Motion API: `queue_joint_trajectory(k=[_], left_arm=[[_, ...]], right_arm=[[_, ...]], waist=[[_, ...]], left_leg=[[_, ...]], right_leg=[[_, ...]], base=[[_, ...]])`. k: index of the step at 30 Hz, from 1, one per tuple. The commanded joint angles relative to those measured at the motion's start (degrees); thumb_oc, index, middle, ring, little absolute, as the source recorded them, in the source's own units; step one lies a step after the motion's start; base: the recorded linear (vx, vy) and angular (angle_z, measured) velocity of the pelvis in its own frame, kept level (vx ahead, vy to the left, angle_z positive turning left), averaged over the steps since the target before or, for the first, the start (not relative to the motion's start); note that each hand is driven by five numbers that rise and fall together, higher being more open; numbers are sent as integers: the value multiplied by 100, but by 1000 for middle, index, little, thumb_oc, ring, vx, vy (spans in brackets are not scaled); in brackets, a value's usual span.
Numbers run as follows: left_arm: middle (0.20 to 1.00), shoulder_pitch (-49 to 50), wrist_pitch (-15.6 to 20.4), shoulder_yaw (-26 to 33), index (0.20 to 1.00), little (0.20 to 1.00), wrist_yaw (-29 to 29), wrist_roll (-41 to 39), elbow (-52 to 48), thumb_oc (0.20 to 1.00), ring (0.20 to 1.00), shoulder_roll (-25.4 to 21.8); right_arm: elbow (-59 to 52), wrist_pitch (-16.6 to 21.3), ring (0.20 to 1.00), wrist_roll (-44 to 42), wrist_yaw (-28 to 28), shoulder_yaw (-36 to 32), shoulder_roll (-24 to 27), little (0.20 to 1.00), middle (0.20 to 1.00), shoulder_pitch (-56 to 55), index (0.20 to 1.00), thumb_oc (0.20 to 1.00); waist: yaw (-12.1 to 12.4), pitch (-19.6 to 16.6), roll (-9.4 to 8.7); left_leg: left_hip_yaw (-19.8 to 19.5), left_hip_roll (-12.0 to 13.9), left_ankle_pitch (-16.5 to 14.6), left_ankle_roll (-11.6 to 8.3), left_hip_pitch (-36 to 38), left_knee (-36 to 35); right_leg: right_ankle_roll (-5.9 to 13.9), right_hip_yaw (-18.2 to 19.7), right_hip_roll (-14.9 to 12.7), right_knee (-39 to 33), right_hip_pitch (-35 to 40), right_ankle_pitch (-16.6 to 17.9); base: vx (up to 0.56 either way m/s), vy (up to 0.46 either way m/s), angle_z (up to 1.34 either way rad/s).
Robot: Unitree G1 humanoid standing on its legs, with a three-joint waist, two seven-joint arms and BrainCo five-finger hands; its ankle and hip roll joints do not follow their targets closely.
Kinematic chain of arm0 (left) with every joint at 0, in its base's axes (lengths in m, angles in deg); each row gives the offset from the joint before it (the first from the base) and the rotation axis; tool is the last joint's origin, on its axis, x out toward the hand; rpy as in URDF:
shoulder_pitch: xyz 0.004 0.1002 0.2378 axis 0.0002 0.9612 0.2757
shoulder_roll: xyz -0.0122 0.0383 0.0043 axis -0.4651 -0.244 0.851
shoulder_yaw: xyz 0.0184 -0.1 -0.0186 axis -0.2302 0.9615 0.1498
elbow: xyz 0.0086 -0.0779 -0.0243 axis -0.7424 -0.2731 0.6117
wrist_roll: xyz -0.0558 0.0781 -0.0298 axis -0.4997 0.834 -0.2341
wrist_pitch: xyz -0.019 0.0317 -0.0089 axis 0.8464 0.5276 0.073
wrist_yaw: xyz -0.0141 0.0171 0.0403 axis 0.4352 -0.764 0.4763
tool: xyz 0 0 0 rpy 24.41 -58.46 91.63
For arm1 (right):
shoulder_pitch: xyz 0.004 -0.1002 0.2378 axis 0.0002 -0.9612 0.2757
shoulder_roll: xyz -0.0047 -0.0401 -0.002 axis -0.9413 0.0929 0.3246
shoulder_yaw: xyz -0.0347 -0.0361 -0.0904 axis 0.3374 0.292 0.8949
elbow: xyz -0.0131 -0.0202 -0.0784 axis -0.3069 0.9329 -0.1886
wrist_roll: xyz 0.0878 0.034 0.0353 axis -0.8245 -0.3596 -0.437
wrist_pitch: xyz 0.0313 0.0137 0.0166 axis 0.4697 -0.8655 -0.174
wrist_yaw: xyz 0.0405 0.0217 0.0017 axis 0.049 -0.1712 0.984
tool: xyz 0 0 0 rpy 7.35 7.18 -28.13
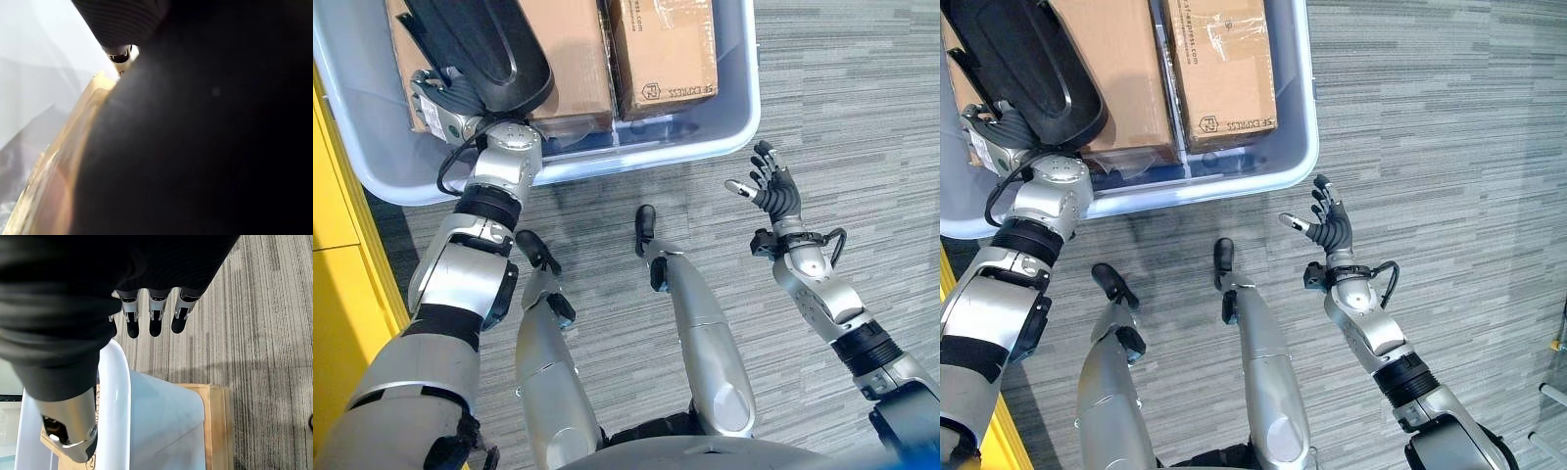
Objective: Move parts from the plastic box to the shelf.
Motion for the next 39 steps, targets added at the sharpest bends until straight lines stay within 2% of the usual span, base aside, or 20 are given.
queue_joint_trajectory(k=[1, 4, 7, 9, 12, 18, 23, 27, 30, 33, 36, 39], left_arm=[[200, 512, -38, 163, 200, 200, -1708, -1267, 431, 200, 200, 861], [200, 510, 48, 145, 200, 200, -1721, -1095, 398, 200, 200, 865], [200, 538, 363, 130, 200, 200, -1601, -941, 267, 200, 200, 850], [200, 607, 553, 150, 200, 200, -1406, -545, 65, 200, 200, 828], [200, 799, 734, 145, 200, 200, -1126, -103, -414, 200, 200, 738], [200, 1676, 1203, 288, 200, 200, -804, 787, -1358, 200, 200, 594], [200, 2231, 1385, 631, 200, 200, -560, 1623, -1825, 200, 200, 405], [200, 2481, 1423, 884, 200, 200, -469, 1816, -2164, 200, 200, 130], [200, 2669, 1397, 1193, 200, 200, -287, 1832, -2559, 200, 200, -83], [200, 2656, 1434, 1267, 200, 200, -224, 1903, -2593, 200, 200, -173], [200, 2692, 1546, 1349, 200, 200, -324, 1792, -2856, 200, 200, -311], [200, 2897, 1443, 1356, 200, 200, -555, 1782, -3464, 200, 200, -328]], right_arm=[[-397, 116, 1000, -129, 17, -203, 224, 1000, 1000, 76, 1000, 1000], [-447, 151, 1000, -168, 24, -168, 231, 1000, 1000, 33, 1000, 1000], [-495, 213, 1000, -205, 57, -160, 231, 1000, 1000, -57, 1000, 1000], [-503, 293, 1000, -213, 133, -191, 215, 1000, 1000, -166, 1000, 1000], [-498, 459, 1000, -91, 274, -242, 176, 1000, 1000, -393, 1000, 1000], [-462, 690, 1000, 86, 514, -439, 134, 1000, 1000, -924, 1000, 1000], [-515, 660, 1000, 177, 693, -593, 192, 1000, 1000, -1241, 1000, 1000], [-556, 666, 1000, 230, 915, -718, 278, 1000, 1000, -1543, 1000, 1000], [-550, 625, 1000, 404, 1134, -819, 301, 1000, 1000, -1709, 1000, 1000], [-510, 609, 1000, 463, 1187, -812, 290, 1000, 1000, -1689, 1000, 1000], [-495, 486, 1000, 583, 1319, -797, 214, 1000, 1000, -1742, 1000, 1000], [-525, 420, 1000, 707, 1454, -805, 125, 1000, 1000, -1820, 1000, 1000]], waist=[[-237, 14, -513], [-245, 14, -542], [-246, 14, -538], [-246, 14, -507], [-195, 14, -374], [1, 14, 34], [112, 14, 281], [147, 14, 443], [144, 12, 588], [137, -17, 643], [150, -223, 750], [231, -352, 839]], left_leg=[[-325, 208, -494, -232, -538, 843], [-324, 219, -494, -229, -549, 851], [-307, 217, -508, -221, -503, 857], [-267, 211, -522, -214, -398, 845], [-182, 207, -522, -200, -112, 738], [-73, 118, -462, -155, 760, 289], [-20, 62, -501, -118, 1505, 85], [-19, 8, -559, -77, 2053, -26], [-16, -50, -634, -43, 2574, -39], [-9, -62, -635, -35, 2712, -38], [-27, -121, -644, -26, 2941, -147], [-127, -179, -645, -11, 3091, -273]], right_leg=[[338, -135, 50, -513, 358, 97], [338, -136, 58, -503, 341, 113], [320, -124, 72, -475, 386, 86], [316, -109, 82, -447, 471, 57], [311, -81, 78, -456, 697, -8], [294, -31, 58, -592, 1414, -153], [278, -74, -33, -668, 2059, -263], [277, -114, -126, -663, 2555, -371], [231, -110, -222, -603, 3068, -527], [198, -107, -247, -615, 3231, -564], [193, -129, -315, -692, 3485, -607], [184, -194, -357, -701, 3677, -660]], base=[[0, 0, 0], [0, 0, 0], [0, 0, 0], [0, 0, 0], [-1, 64, 1], [-2, 86, -5], [-1, 92, -6], [19, 96, 4], [27, 132, 7], [8, 59, -2], [10, 21, -4], [-31, -63, 3]])
